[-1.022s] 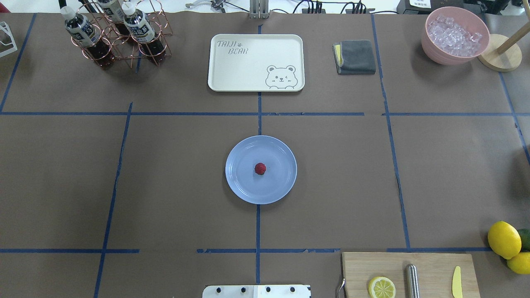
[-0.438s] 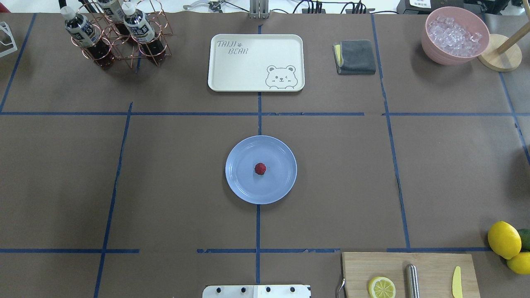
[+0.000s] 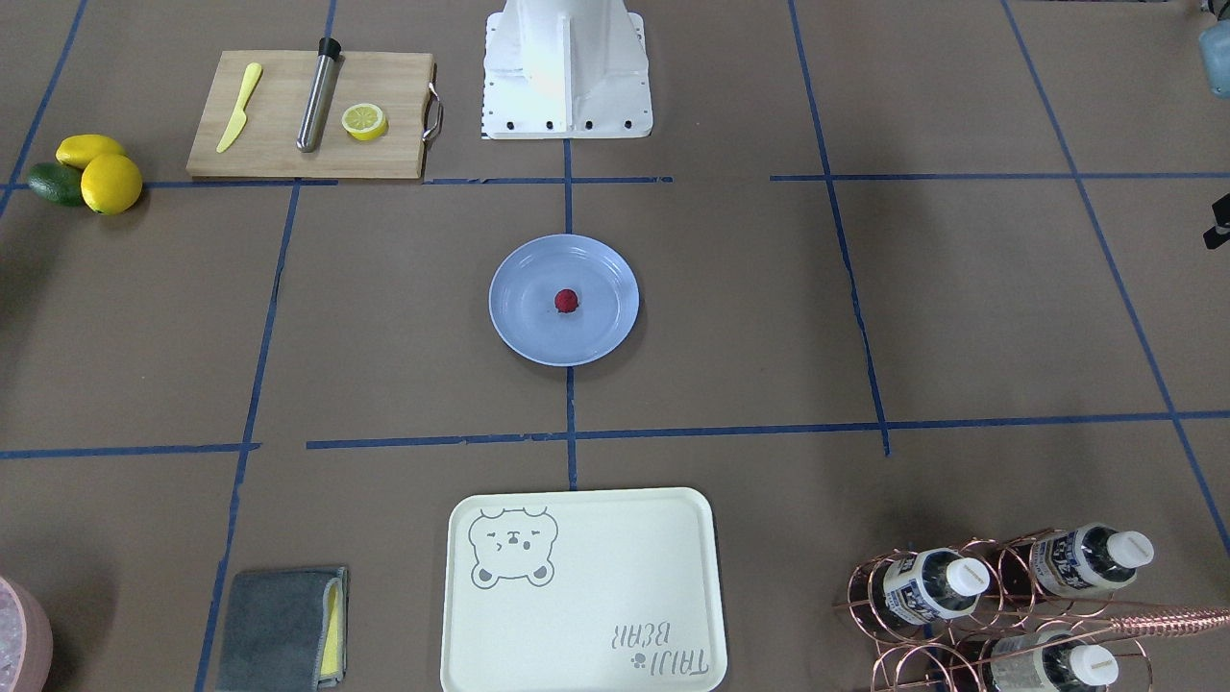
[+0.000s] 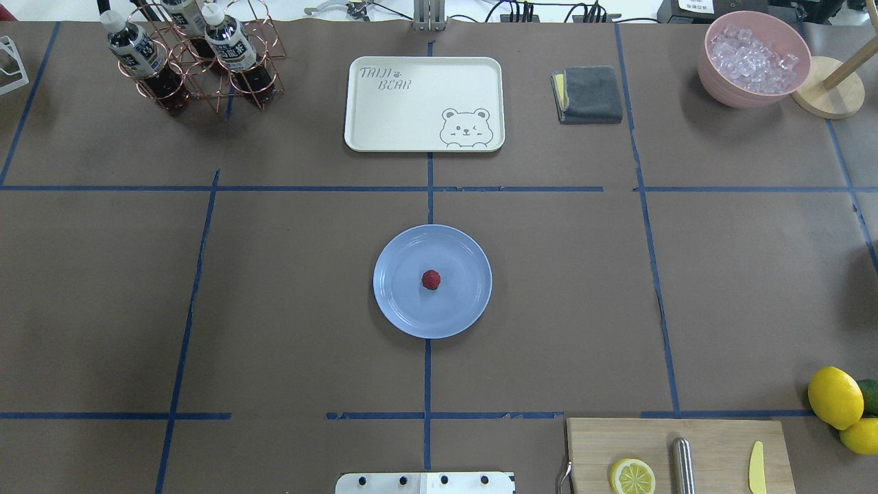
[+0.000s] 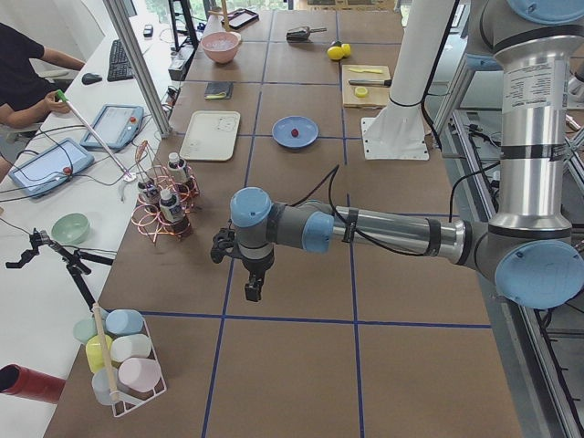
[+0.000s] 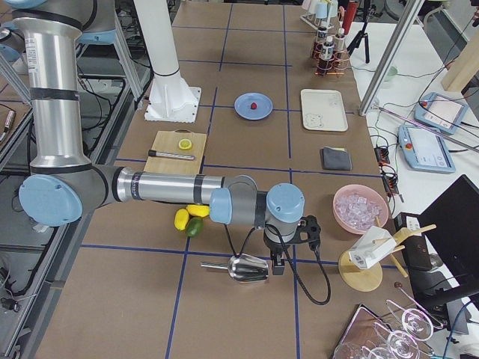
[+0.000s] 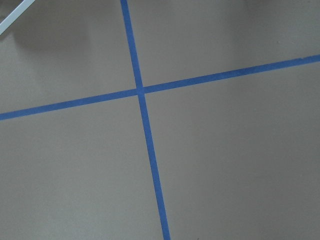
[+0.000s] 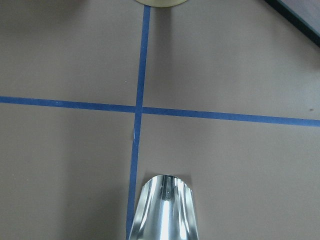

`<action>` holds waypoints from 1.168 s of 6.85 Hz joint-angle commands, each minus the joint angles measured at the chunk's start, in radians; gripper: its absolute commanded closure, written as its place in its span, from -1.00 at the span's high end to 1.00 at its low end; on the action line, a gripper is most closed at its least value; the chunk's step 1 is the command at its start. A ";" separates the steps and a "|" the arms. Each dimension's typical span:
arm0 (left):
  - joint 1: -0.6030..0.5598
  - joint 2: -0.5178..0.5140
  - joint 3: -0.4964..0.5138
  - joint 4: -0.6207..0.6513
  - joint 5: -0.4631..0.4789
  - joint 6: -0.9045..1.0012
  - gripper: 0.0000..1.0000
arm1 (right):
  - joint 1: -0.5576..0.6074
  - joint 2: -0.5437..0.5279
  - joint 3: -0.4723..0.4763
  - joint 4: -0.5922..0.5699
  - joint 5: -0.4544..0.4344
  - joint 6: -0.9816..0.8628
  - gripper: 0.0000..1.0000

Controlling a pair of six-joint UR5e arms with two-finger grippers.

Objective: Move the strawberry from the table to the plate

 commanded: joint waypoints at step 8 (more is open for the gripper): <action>-0.152 0.002 0.029 0.010 0.000 -0.006 1.00 | 0.000 0.001 0.037 0.001 0.003 0.017 1.00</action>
